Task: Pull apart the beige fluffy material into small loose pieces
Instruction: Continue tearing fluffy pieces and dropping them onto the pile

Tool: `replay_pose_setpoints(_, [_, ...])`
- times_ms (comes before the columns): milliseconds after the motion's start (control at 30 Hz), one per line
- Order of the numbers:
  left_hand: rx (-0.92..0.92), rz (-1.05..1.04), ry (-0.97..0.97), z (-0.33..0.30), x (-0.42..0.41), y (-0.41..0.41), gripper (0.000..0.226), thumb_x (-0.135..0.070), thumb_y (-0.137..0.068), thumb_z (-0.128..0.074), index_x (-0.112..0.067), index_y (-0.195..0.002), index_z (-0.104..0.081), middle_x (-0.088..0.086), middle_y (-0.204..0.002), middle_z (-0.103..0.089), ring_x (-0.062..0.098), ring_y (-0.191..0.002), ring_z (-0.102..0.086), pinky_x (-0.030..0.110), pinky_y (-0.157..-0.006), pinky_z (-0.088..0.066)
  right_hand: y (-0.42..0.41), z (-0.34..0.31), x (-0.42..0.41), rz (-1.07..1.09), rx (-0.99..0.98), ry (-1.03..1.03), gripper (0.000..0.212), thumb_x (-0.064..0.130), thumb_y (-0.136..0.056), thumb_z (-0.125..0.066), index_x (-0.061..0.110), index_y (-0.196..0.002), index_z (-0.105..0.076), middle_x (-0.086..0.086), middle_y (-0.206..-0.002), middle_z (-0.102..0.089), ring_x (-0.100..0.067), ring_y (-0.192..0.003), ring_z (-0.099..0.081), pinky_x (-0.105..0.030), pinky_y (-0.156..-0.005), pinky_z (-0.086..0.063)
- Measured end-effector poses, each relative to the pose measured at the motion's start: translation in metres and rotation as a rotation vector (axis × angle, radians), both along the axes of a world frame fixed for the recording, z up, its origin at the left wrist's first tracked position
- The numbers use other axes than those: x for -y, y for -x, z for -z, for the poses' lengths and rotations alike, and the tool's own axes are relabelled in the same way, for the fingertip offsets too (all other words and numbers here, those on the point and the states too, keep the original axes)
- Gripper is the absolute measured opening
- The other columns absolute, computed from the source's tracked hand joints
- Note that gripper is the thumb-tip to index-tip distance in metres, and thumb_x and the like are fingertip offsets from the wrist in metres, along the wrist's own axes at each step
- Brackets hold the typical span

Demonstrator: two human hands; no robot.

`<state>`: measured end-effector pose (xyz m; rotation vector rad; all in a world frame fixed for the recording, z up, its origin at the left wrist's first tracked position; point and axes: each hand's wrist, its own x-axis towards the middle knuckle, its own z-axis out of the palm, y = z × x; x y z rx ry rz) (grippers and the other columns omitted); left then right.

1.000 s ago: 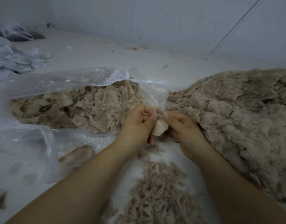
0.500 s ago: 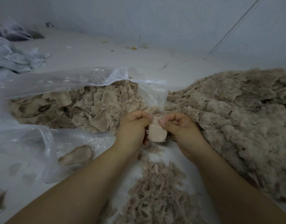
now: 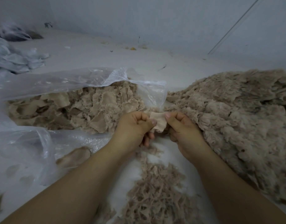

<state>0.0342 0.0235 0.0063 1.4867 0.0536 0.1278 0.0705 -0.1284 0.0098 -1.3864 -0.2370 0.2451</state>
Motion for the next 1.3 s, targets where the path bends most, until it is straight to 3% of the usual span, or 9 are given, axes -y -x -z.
replay_pose_setpoints(133, [0.200, -0.205, -0.106, -0.001, 0.004, 0.002, 0.020, -0.001, -0.093, -0.058, -0.020, -0.088, -0.054, 0.001, -0.048, -0.054, 0.014, -0.039, -0.045, 0.022, -0.040, -0.036, -0.002, 0.001, -0.001, 0.028, 0.004, -0.014, 0.019, 0.011, -0.100, -0.051, 0.012, -0.081, -0.054, 0.007, -0.056, -0.057, 0.001, -0.039, -0.038, -0.012, -0.039, -0.030])
replay_pose_setpoints(267, [0.514, -0.525, -0.664, -0.013, -0.022, -0.002, 0.013, -0.006, -0.093, -0.055, -0.017, -0.092, -0.061, -0.011, -0.060, -0.050, 0.007, -0.054, -0.047, 0.023, -0.050, -0.040, -0.008, 0.007, -0.001, 0.103, -0.076, -0.034, 0.022, 0.017, -0.103, -0.046, 0.014, -0.081, -0.054, 0.010, -0.053, -0.052, -0.004, -0.041, -0.027, -0.016, -0.039, -0.024])
replay_pose_setpoints(367, [0.368, -0.618, -1.267, -0.017, -0.044, -0.010, 0.022, -0.017, -0.092, -0.047, -0.007, -0.084, -0.064, 0.007, -0.081, -0.060, 0.032, -0.076, -0.056, 0.035, -0.054, -0.040, -0.008, 0.011, -0.001, 0.121, -0.061, 0.028, 0.019, 0.017, -0.103, -0.046, 0.011, -0.094, -0.062, 0.012, -0.053, -0.051, -0.003, -0.041, -0.028, -0.016, -0.039, -0.026])
replay_pose_setpoints(467, [0.123, -0.514, -1.533, -0.016, -0.048, -0.011, 0.005, -0.005, -0.077, -0.060, 0.000, -0.077, -0.063, 0.017, -0.095, -0.052, 0.038, -0.093, -0.050, 0.036, -0.058, -0.029, -0.009, 0.013, -0.001, 0.138, -0.090, 0.016, 0.018, 0.017, -0.102, -0.049, 0.016, -0.100, -0.067, 0.010, -0.054, -0.052, -0.003, -0.040, -0.030, -0.016, -0.039, -0.027])
replay_pose_setpoints(767, [0.483, -0.367, -1.392, -0.014, -0.031, -0.007, 0.030, -0.025, -0.079, -0.066, -0.012, -0.105, -0.069, 0.007, -0.091, -0.057, 0.030, -0.089, -0.050, 0.038, -0.067, -0.044, -0.012, 0.014, 0.003, -0.025, 0.031, 0.267, 0.039, 0.021, -0.097, -0.059, 0.027, -0.135, -0.052, 0.008, -0.057, -0.056, 0.002, -0.050, -0.052, -0.012, -0.050, -0.043])
replay_pose_setpoints(867, [0.392, -0.252, -1.471, -0.012, -0.028, -0.008, 0.026, -0.020, -0.077, -0.068, -0.015, -0.102, -0.073, 0.006, -0.091, -0.059, 0.031, -0.093, -0.051, 0.036, -0.066, -0.041, -0.015, 0.013, -0.001, -0.049, 0.036, 0.354, 0.047, 0.021, -0.095, -0.062, 0.019, -0.140, -0.050, 0.010, -0.054, -0.055, -0.001, -0.053, -0.052, -0.023, -0.062, -0.044])
replay_pose_setpoints(1067, [0.293, -0.402, -1.046, -0.013, -0.040, -0.015, 0.020, 0.002, -0.079, -0.060, -0.006, -0.085, -0.078, 0.015, -0.071, -0.068, 0.032, -0.077, -0.057, 0.042, -0.063, -0.050, -0.014, 0.014, -0.006, 0.013, 0.042, 0.472, 0.011, 0.013, -0.087, -0.071, 0.002, -0.090, -0.069, 0.006, -0.053, -0.059, -0.006, -0.050, -0.053, -0.020, -0.052, -0.046])
replay_pose_setpoints(1167, [0.252, -0.468, -0.926, -0.012, -0.045, -0.014, 0.022, 0.003, -0.078, -0.063, -0.009, -0.087, -0.079, 0.013, -0.071, -0.071, 0.030, -0.066, -0.063, 0.041, -0.057, -0.052, -0.013, 0.012, -0.006, 0.052, 0.076, 0.500, 0.020, 0.007, -0.085, -0.067, -0.007, -0.073, -0.059, -0.007, -0.057, -0.053, -0.016, -0.051, -0.045, -0.025, -0.048, -0.036])
replay_pose_setpoints(1300, [0.150, -0.557, -0.804, -0.013, -0.056, -0.019, 0.022, -0.001, -0.084, -0.063, -0.013, -0.096, -0.078, 0.007, -0.072, -0.072, 0.027, -0.061, -0.063, 0.040, -0.054, -0.054, -0.012, 0.012, -0.004, 0.106, 0.088, 0.514, 0.019, 0.008, -0.083, -0.061, 0.008, -0.065, -0.056, -0.006, -0.057, -0.046, -0.014, -0.049, -0.038, -0.021, -0.046, -0.028])
